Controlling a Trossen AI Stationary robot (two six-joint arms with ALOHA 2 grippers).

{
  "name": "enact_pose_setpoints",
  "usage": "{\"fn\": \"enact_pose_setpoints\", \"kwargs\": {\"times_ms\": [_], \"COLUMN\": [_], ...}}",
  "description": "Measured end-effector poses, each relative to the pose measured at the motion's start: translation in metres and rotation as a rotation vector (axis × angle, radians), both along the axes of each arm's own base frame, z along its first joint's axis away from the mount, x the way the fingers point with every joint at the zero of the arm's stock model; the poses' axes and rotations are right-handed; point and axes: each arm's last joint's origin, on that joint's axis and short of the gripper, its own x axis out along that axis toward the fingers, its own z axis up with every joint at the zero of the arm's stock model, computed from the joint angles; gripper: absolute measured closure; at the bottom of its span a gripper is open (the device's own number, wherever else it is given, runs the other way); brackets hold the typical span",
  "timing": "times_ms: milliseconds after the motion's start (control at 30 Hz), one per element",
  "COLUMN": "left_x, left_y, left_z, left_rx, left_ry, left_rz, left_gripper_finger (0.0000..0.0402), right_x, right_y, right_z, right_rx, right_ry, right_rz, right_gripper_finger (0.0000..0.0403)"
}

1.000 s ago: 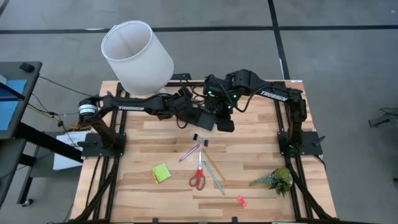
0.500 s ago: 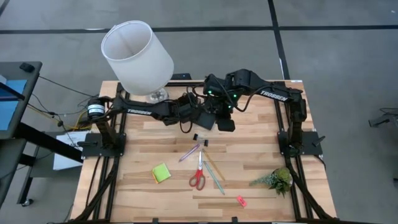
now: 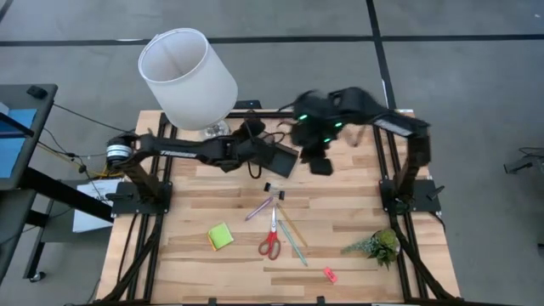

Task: Pick and place office supplies into organizer
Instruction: Put the yellow pencil into the black desk organizer

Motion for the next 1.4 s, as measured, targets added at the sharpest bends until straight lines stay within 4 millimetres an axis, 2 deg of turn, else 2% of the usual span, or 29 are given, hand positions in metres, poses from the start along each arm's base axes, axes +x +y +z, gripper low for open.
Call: {"fn": "enact_pose_setpoints", "kwargs": {"times_ms": [167,267,400,500,567,667,800,967,1067,1200,1400], "left_x": [-0.025,-0.051,-0.091,-0.119,-0.133,-0.149,-0.164,-0.171,-0.171,-0.17,-0.17], "left_y": [-0.015,-0.023,-0.035,-0.045,-0.054,-0.067,-0.085,-0.103,-0.109,-0.113,-0.113], "left_z": [0.045,0.07,0.093,0.099,0.094,0.076,0.04,-0.006,-0.028,-0.046,-0.049], "left_rx": [-0.066,-0.249,-0.713,-1.05,-1.167,-1.231,-1.221,-1.254,-1.285,-1.311,-1.313], "left_ry": [-0.384,-0.659,-0.935,-0.982,-0.967,-0.98,-1.041,-1.18,-1.243,-1.308,-1.352], "left_rz": [0.056,0.071,0.092,0.129,0.119,0.142,0.165,0.133,0.104,0.079,0.073], "left_gripper_finger": [0.0269,0.0269,0.0269,0.0269,0.0269,0.027,0.027,0.027,0.027,0.027,0.027], "right_x": [-0.044,-0.054,-0.058,-0.062,-0.067,-0.076,-0.088,-0.108,-0.114,-0.114,-0.093], "right_y": [0.008,0.023,0.043,0.054,0.059,0.066,0.079,0.105,0.125,0.152,0.192], "right_z": [0.038,0.04,0.003,-0.036,-0.068,-0.115,-0.171,-0.231,-0.252,-0.266,-0.285], "right_rx": [-0.006,-0.029,-0.032,-0.016,-0.009,-0.011,0.005,0.034,0.017,-0.044,-0.148], "right_ry": [-0.165,-0.276,-0.298,-0.362,-0.401,-0.485,-0.634,-0.638,-0.663,-0.742,-0.84], "right_rz": [-0.058,-0.019,0.08,0.065,0.027,-0.096,-0.342,-0.587,-0.704,-0.801,-0.86], "right_gripper_finger": [0.0333,0.0333,0.0333,0.0333,0.0333,0.0333,0.0333,0.0333,0.0333,0.0333,0.0333]}}
